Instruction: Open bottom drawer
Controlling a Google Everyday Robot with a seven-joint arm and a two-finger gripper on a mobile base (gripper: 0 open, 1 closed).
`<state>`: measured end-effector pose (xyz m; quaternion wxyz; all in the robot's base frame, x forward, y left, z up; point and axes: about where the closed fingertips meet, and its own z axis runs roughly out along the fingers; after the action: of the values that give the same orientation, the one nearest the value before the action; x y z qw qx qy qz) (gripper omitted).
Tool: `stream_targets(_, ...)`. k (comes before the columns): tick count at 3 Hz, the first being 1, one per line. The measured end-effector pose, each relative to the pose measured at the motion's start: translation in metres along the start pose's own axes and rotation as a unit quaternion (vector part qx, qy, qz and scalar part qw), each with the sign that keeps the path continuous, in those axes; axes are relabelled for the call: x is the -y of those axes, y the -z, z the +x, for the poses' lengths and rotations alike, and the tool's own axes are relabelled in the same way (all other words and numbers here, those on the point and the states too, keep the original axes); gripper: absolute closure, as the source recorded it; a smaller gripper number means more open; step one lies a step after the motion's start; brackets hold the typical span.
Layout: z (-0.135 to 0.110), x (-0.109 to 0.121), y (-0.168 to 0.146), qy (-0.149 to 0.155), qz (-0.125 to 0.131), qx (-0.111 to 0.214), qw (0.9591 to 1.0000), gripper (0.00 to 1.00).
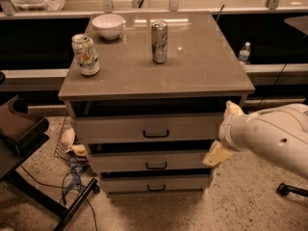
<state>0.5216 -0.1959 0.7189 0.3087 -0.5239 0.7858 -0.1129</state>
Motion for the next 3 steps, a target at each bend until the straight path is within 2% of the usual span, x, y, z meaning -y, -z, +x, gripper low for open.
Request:
stream_targets(1, 0.0, 0.001, 0.001, 0.0, 0.001, 0.0, 1.0, 0.0)
stream_targets(2, 0.017, -0.019, -0.015, -0.008, 0.002, 0.007, 0.9999, 0.0)
stream_targets(3, 0.058, -0.059, -0.046, 0.014, 0.006, 0.016, 0.9998, 0.0)
